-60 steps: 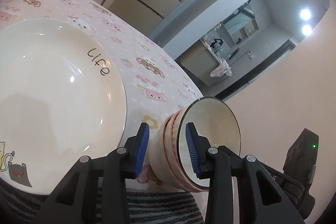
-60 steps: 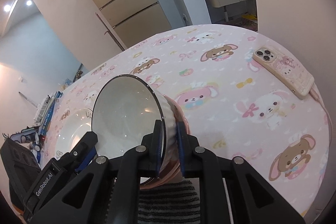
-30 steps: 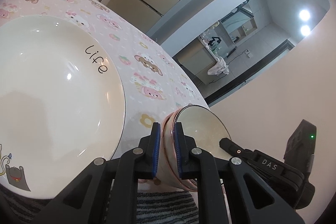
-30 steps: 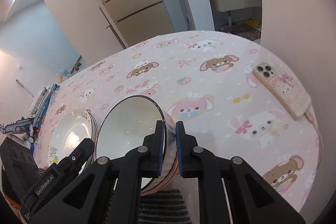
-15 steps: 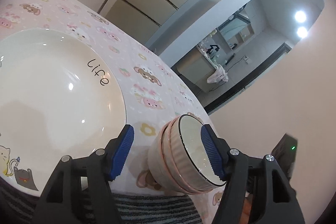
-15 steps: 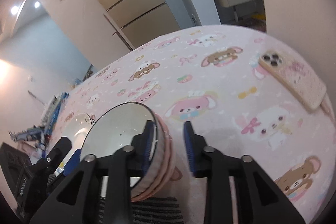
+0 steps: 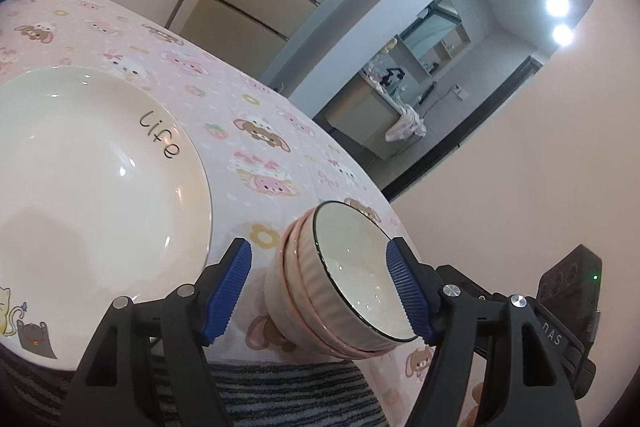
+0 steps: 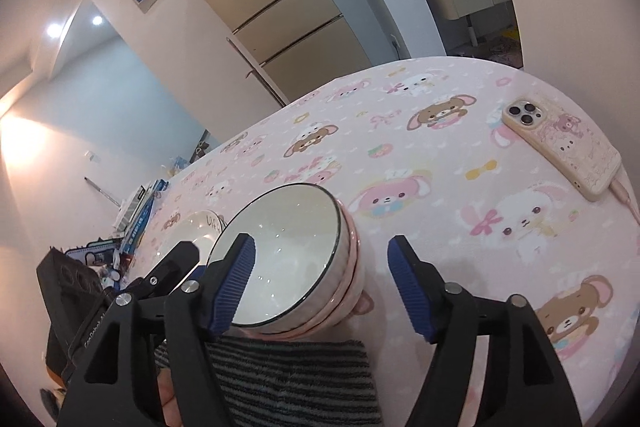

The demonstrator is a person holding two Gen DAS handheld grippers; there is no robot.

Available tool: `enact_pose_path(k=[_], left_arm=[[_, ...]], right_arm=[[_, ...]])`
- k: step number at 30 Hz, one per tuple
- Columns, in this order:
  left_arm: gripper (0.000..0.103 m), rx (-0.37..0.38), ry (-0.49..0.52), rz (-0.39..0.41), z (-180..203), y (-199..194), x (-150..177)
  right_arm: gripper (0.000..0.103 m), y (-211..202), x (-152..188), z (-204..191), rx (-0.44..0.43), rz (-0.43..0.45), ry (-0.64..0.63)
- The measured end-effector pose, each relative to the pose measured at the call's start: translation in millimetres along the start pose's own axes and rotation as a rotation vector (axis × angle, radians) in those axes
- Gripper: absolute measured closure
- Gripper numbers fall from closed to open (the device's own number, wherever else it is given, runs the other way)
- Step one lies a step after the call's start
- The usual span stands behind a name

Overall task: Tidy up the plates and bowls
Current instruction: 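Open both tools and regrip the nested bowl stack by its rims, then lift the nested bowl stack with both tools and carry it toward the plates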

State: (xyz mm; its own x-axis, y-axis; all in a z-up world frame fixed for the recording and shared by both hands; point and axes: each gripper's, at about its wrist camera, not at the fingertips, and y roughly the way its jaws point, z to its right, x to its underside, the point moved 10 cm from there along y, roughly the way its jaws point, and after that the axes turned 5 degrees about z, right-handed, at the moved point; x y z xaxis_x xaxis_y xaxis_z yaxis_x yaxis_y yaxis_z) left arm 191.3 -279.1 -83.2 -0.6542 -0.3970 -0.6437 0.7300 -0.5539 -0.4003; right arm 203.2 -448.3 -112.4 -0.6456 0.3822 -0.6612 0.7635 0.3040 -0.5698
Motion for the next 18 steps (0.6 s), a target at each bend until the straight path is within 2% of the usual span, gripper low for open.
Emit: enact_pose_path(k=[5,9,13,16,18], left_arm=[[0.023,-0.012,-0.037,-0.093,0,6,6],[0.019,-0.048,-0.017,-0.124,2,8,6],[0.019,-0.133,0.069,-0.204,-1,25,9],[0.019,-0.209,0.195,-0.256,-4,33,7],[0.019,-0.217,0.250,-0.290,-3,37,4]], right_arm=[[0.032,9,-4,6,0.009,-0.047,0.016],[0.031,26,5,13,-0.038,-0.143,0.080],[0.031,40,16,16,-0.068,-0.212,0.130],[0.031,45,19,17,-0.046,-0.223,0.116],[0.031,47,20,16,-0.039,-0.226,0.105]])
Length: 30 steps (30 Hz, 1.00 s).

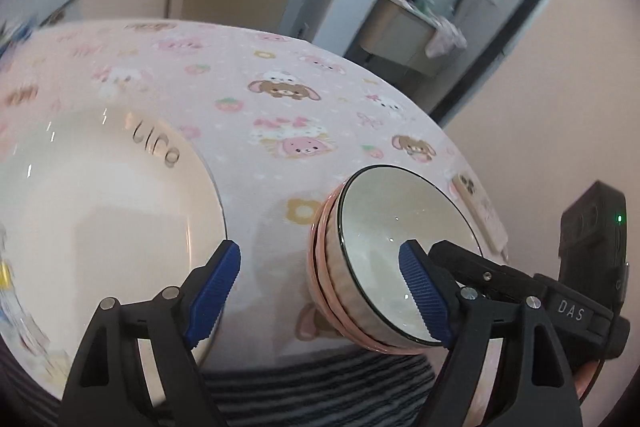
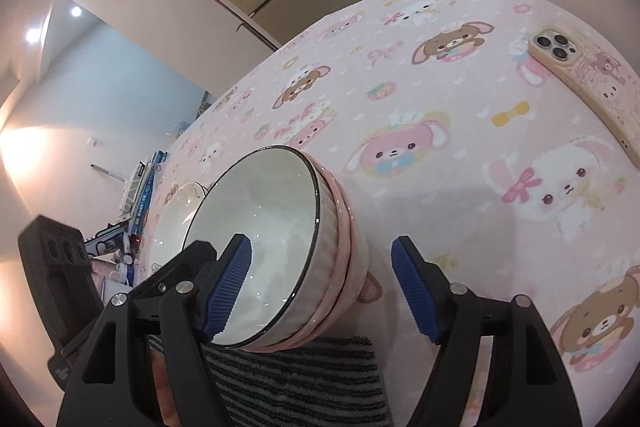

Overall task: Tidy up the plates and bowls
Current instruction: 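Lift the nested bowl stack with both tools and carry it toward the plates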

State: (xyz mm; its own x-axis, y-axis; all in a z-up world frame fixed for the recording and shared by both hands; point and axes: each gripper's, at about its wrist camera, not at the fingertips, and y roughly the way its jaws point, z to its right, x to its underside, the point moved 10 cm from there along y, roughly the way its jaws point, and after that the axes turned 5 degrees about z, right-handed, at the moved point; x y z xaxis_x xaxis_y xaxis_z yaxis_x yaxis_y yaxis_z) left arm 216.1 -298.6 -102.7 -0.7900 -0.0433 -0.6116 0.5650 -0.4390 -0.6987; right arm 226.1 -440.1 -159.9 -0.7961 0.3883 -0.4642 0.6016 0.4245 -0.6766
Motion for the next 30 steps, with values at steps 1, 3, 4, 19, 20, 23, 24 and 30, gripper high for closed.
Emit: enact_pose_path(k=[1,3,4,19,20,23,24,30], left_arm=[[0.019,0.003,0.016,-0.022,0,1,0],[0.019,0.013,0.052,-0.078,2,4,-1],[0.019,0.025,0.074,-0.093,4,3,-3],[0.019,0.102,0.154,-0.267,10,8,-7],[0.019,0.113,0.143,-0.275,12,11,-6],[0.019,0.147,0.123,-0.281,18,18,-5],[0.019,0.145,0.114,-0.285,18,21,-5],[0.026,0.072,0.087,-0.323,7,42,3]], right_arm=[[0.031,1,-1,-1,0.004,-0.004,-0.004],[0.031,4,0,-3,0.014,-0.012,-0.011],[0.031,5,1,-3,0.023,-0.016,-0.016],[0.031,-5,1,-7,0.037,-0.011,-0.026],[0.031,-5,1,-5,0.036,-0.010,-0.019],[0.031,-4,3,-2,0.018,-0.014,0.008],[0.031,-3,3,-2,0.011,-0.017,0.016],[0.032,3,5,0,0.008,-0.025,0.032]])
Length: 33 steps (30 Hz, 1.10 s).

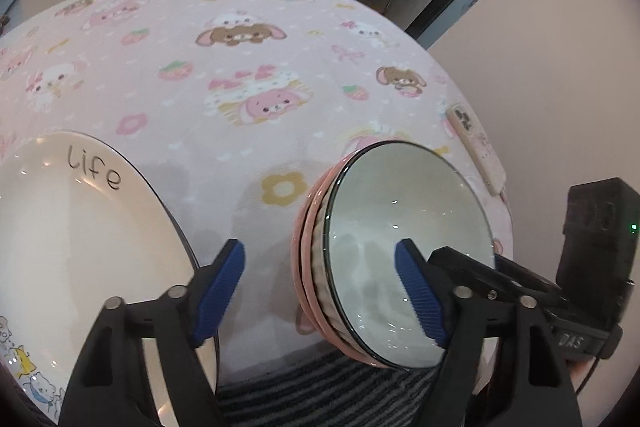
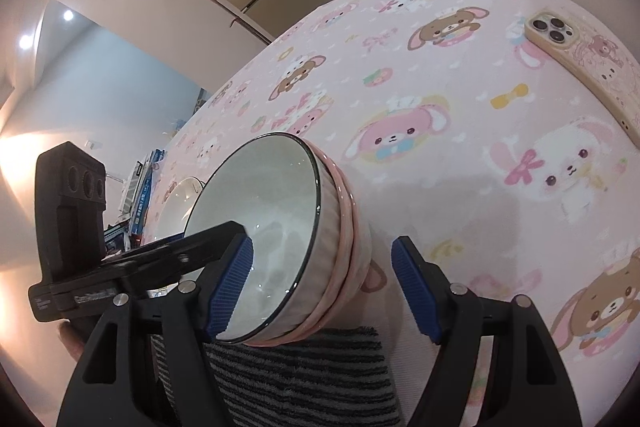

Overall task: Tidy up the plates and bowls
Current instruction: 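Lift the nested bowl stack with both tools and carry it toward the plates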

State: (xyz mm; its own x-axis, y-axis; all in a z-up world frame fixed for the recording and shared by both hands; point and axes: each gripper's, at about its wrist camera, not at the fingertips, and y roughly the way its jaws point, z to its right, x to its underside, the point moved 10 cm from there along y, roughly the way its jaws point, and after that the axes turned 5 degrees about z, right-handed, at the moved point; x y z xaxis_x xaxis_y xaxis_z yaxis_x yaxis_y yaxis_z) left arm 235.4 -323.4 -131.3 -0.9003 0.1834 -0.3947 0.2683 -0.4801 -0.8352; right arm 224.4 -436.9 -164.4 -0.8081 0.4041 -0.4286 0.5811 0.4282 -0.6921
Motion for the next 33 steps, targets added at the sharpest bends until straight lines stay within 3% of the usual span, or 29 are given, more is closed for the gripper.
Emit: enact_pose_path(k=[8,14,21,28,33], left_arm=[[0.053,-0.007,-0.037,-0.013,-2,14,1],[0.053,-0.065,-0.005,0.015,5,19,-1],[0.053,-0.050,-0.060,0.039,5,21,-10],[0.052,-0.046,-0.074,0.061,6,22,-12],[0.052,-0.019,-0.061,0.054,7,24,-14]], right_arm=[[0.051,12,5,1,0.037,-0.014,0.004],[0.057,10,4,5,0.045,0.017,0.028],[0.064,13,4,9,0.057,0.036,0.026],[0.056,29,4,7,0.043,-0.030,0.018],[0.057,30,4,10,0.026,-0.047,0.039]])
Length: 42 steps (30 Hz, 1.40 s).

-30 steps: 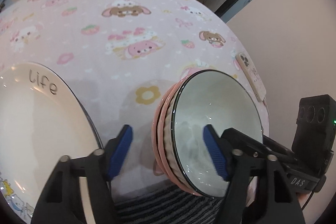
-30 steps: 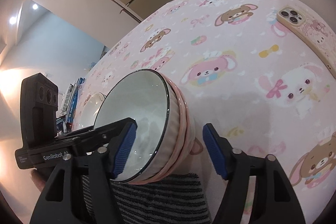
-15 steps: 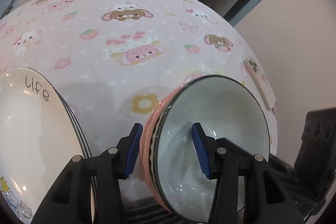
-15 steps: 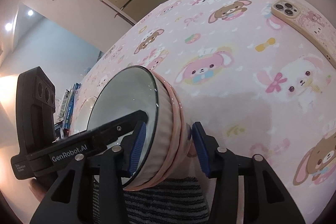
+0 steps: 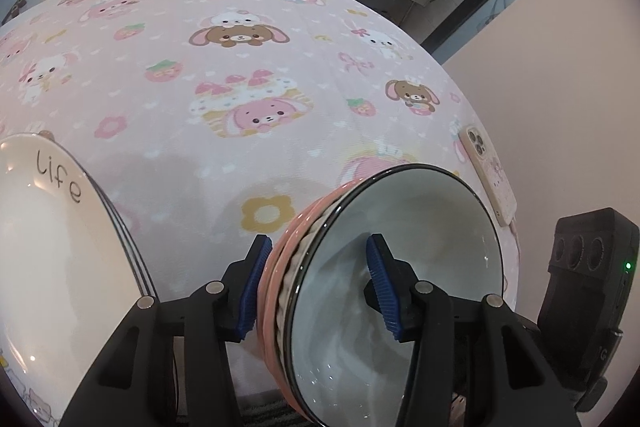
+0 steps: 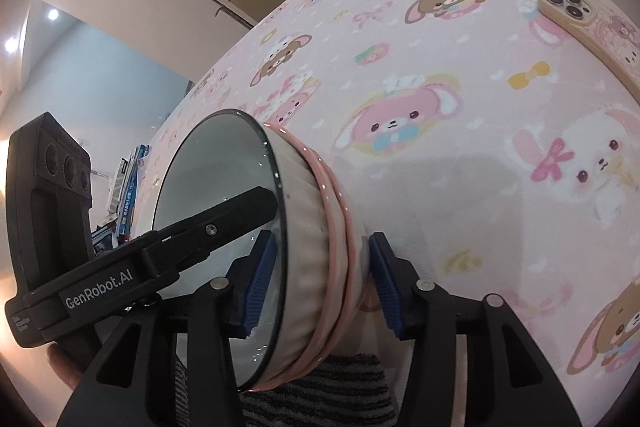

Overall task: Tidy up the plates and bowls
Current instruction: 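Lift the nested bowl stack with both tools and carry it toward the plates, then lower the bowl stack with both tools onto the 'Life' plate stack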

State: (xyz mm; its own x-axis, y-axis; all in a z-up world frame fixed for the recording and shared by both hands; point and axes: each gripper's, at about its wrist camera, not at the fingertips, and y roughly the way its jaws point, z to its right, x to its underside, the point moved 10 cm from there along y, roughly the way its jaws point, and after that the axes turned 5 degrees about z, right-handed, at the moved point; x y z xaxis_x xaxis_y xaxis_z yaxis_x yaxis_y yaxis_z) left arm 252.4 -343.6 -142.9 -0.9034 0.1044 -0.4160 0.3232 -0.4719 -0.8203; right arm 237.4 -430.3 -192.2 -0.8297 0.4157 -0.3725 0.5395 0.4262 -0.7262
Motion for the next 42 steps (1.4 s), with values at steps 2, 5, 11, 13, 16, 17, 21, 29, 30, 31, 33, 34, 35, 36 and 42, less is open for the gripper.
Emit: enact_pose_path(k=[2,5,11,13,16,17,21,29,30,31,33,34,35,36,42], left_arm=[[0.046,0.034,-0.018,-0.012,1,4,0],[0.039,0.057,-0.052,-0.028,4,9,-1],[0.050,0.060,-0.054,-0.018,1,6,-1],[0.053,0.077,-0.073,-0.018,-2,4,0],[0.055,0.077,-0.071,-0.019,-2,1,3],[0.055,0.074,-0.052,-0.014,0,0,4],[0.055,0.089,-0.002,0.001,5,-4,9],[0.055,0.091,-0.028,-0.004,9,-15,12],[0.055,0.089,-0.025,0.003,10,-19,11],[0.055,0.086,-0.020,0.013,11,-25,9],[0.055,0.080,-0.019,0.032,13,-39,5],[0.055,0.078,-0.019,0.039,13,-44,2],[0.055,0.076,-0.019,0.048,13,-51,0],[0.055,0.076,-0.020,0.056,13,-59,-2],[0.054,0.086,-0.038,0.091,2,-101,-12]], right_arm=[[0.058,-1,0,2,-0.013,0.006,0.018],[0.057,-2,2,1,-0.018,0.009,0.017],[0.057,-2,1,0,0.004,0.011,0.004],[0.057,-2,0,0,0.003,0.020,0.006],[0.058,-4,0,1,-0.016,0.033,0.016],[0.058,-4,0,1,-0.023,0.035,0.014],[0.061,-7,3,7,-0.074,0.012,0.075],[0.061,-17,5,2,-0.047,0.016,0.084],[0.061,-19,4,-2,-0.048,0.021,0.078],[0.061,-23,3,-5,-0.048,0.026,0.071],[0.061,-27,-1,-15,-0.054,0.034,0.062],[0.061,-31,-3,-18,-0.057,0.036,0.055],[0.061,-34,-6,-25,-0.060,0.040,0.043],[0.061,-38,-8,-30,-0.062,0.045,0.034],[0.061,-54,-21,-75,-0.061,0.093,-0.022]])
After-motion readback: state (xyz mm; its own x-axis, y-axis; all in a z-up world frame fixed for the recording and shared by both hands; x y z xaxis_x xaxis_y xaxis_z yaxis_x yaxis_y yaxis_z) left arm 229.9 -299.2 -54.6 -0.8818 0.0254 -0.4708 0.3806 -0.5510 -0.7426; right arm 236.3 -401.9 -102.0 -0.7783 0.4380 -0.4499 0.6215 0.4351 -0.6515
